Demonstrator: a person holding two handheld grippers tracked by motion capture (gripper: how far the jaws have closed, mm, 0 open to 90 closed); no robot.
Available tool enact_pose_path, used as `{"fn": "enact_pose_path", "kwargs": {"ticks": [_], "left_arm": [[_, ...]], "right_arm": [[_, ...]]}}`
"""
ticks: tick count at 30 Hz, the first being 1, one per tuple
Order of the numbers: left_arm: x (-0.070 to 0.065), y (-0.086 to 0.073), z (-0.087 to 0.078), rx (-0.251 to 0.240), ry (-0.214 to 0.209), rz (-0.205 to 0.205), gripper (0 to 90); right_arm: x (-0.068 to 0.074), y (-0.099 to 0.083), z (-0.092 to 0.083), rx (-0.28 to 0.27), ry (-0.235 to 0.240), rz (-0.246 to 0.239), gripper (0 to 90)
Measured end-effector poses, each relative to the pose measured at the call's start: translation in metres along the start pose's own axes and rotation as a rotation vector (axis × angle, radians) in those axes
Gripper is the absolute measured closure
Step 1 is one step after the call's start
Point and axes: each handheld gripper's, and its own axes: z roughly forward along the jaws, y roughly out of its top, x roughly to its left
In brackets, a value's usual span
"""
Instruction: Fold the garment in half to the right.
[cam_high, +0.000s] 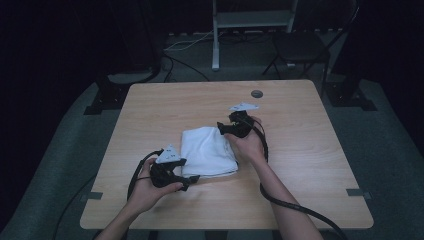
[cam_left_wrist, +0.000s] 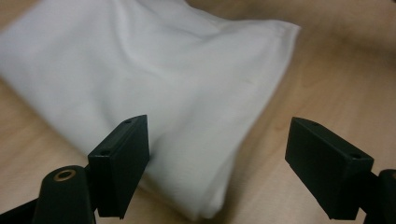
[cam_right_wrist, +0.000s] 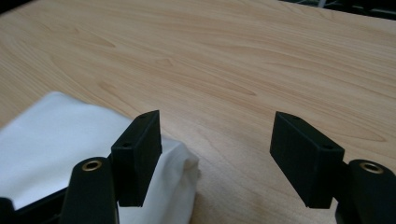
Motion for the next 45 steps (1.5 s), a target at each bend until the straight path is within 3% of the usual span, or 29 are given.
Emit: {"fn": "enact_pose_path", "kwargs": {"ticks": [9, 20, 24, 26, 27, 30, 32, 34, 36, 40, 45], "left_arm": [[0.001, -0.007, 0.004, 0.037, -0.004, 0.016, 21.7], [0.005, -0.013, 0.001, 0.054, 0.006, 0.016, 21.7], [0.002, -0.01, -0.004, 0.024, 0.011, 0.012, 21.7], [0.0, -0.008, -0.006, 0.001, 0.004, 0.016, 21.7], [-0.002, -0.007, -0.006, -0.009, 0.001, 0.015, 21.7], [-0.005, -0.006, -0.006, -0.021, -0.002, 0.024, 21.7], [-0.008, -0.006, -0.007, -0.026, -0.006, 0.026, 21.7], [-0.009, -0.007, -0.008, -0.03, -0.003, 0.029, 21.7], [-0.01, -0.007, -0.013, -0.041, -0.001, 0.028, 21.7], [-0.013, -0.007, -0.02, -0.073, -0.01, 0.017, 21.7], [-0.024, -0.007, -0.01, -0.046, -0.048, 0.044, 21.7]], "right_arm": [[0.004, -0.004, 0.014, 0.057, -0.073, -0.068, 34.7], [0.0, -0.009, 0.019, 0.086, -0.114, -0.117, 34.9], [-0.008, -0.006, 0.008, 0.052, -0.174, -0.08, 35.6], [-0.009, -0.004, -0.001, 0.036, -0.159, -0.077, 35.3], [-0.007, -0.002, -0.007, 0.029, -0.159, -0.103, 35.0], [-0.001, -0.002, -0.02, 0.013, -0.116, -0.121, 34.2], [0.006, -0.006, -0.029, 0.016, -0.08, -0.151, 33.9], [0.012, -0.014, -0.037, 0.024, -0.034, -0.148, 33.6], [0.017, -0.022, -0.046, 0.04, -0.017, -0.162, 32.6], [0.019, -0.039, -0.063, 0.035, 0.002, -0.151, 32.3], [0.022, -0.058, -0.075, 0.038, 0.034, -0.109, 32.2]]}}
